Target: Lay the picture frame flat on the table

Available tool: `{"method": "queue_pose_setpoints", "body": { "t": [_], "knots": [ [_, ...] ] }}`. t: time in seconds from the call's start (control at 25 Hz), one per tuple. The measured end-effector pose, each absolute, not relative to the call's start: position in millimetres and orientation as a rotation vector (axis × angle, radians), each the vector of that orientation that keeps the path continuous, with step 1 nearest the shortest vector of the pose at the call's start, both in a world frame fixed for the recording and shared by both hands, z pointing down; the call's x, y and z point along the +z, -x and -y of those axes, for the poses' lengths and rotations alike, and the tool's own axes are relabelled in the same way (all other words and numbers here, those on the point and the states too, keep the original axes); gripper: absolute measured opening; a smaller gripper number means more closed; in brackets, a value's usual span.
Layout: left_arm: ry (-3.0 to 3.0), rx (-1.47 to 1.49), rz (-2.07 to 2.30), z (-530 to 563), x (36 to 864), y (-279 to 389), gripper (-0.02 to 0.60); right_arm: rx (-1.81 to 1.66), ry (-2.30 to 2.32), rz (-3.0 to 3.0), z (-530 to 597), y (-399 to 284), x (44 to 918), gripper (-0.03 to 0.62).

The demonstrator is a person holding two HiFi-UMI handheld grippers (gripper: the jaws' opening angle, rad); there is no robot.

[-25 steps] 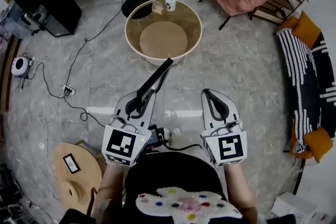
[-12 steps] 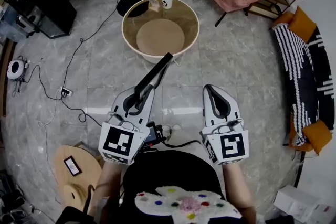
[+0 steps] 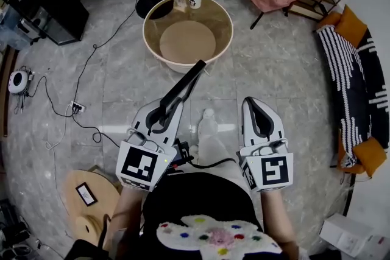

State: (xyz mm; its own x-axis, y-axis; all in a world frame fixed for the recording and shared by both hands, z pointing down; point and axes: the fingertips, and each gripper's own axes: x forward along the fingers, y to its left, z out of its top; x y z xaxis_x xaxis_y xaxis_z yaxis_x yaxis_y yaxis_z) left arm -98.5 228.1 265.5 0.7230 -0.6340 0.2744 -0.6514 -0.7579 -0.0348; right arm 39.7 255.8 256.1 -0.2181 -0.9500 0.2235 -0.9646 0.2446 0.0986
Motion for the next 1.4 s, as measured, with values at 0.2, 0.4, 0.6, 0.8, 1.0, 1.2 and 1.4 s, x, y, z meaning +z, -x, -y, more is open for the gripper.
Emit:
{"method": "queue_pose_setpoints", "body": {
  "t": [0.2, 0.4, 0.6, 0.8, 1.0, 1.2, 1.4],
  "knots": [
    [-2.825, 0.394, 1.104, -213, 263, 94, 0.023, 0.090, -1.765, 2.298, -239, -44, 258, 0.034],
    [-2.821, 0.405, 1.145, -186, 265, 85, 0.023, 0.089, -1.717, 2.331, -206, -48, 265, 0.034],
    [-2.777, 0.371, 1.215, -142, 262, 76, 0.023, 0.095, -1.673, 2.361, -161, -56, 271, 0.034],
    [-2.745, 0.375, 1.273, -97, 263, 63, 0.023, 0.106, -1.643, 2.383, -112, -77, 271, 0.034],
    [-2.682, 0.361, 1.330, -53, 263, 51, 0.023, 0.134, -1.590, 2.405, -66, -93, 279, 0.034],
    [-2.692, 0.405, 1.381, -14, 264, 41, 0.023, 0.177, -1.544, 2.444, -23, -106, 284, 0.034],
    [-2.625, 0.381, 1.415, 7, 259, 31, 0.023, 0.201, -1.511, 2.468, 7, -114, 288, 0.034]
  ]
}}
